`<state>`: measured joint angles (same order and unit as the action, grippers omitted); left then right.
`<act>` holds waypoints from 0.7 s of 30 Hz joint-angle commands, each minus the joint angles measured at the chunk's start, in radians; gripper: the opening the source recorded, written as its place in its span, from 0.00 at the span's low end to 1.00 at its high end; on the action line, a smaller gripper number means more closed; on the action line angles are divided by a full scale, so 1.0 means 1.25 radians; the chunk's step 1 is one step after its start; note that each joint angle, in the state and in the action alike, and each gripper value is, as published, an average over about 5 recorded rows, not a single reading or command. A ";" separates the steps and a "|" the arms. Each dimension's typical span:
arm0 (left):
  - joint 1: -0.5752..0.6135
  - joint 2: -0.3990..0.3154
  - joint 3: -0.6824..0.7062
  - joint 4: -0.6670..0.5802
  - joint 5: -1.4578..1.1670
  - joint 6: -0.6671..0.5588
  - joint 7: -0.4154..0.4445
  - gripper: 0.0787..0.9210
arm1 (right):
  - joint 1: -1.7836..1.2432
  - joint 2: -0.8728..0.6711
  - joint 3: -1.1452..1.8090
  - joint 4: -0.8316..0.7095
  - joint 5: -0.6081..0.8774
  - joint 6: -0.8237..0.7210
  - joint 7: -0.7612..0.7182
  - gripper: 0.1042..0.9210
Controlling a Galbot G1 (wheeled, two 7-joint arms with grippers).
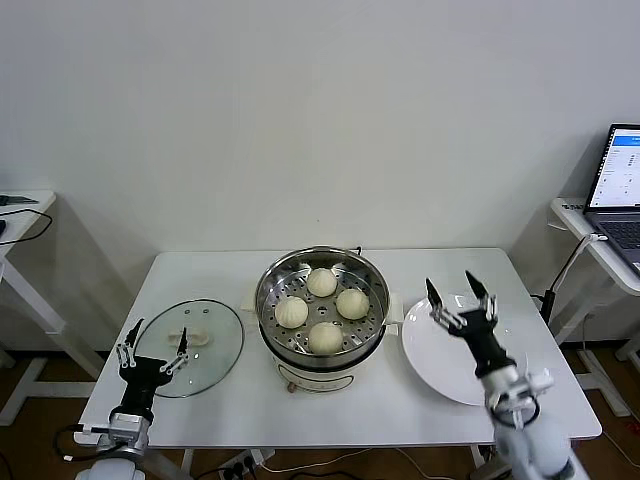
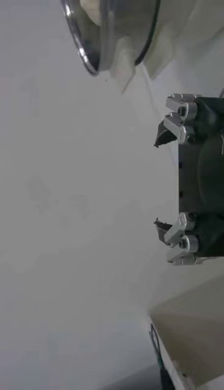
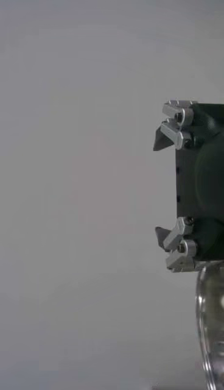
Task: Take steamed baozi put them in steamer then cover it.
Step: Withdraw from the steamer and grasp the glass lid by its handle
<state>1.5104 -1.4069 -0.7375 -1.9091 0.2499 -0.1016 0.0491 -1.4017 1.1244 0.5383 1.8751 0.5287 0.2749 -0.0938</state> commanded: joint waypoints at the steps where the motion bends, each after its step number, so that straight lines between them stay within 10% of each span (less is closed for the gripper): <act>1: -0.004 0.020 -0.016 0.175 0.679 -0.237 -0.187 0.88 | -0.161 0.166 0.017 0.026 -0.071 0.103 0.063 0.88; 21: -0.143 0.046 -0.010 0.349 0.982 -0.233 -0.291 0.88 | -0.130 0.176 -0.011 -0.020 -0.088 0.106 0.064 0.88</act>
<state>1.4379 -1.3587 -0.7497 -1.5990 1.2570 -0.3701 -0.2478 -1.5406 1.3139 0.5284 1.8572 0.4331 0.3888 -0.0253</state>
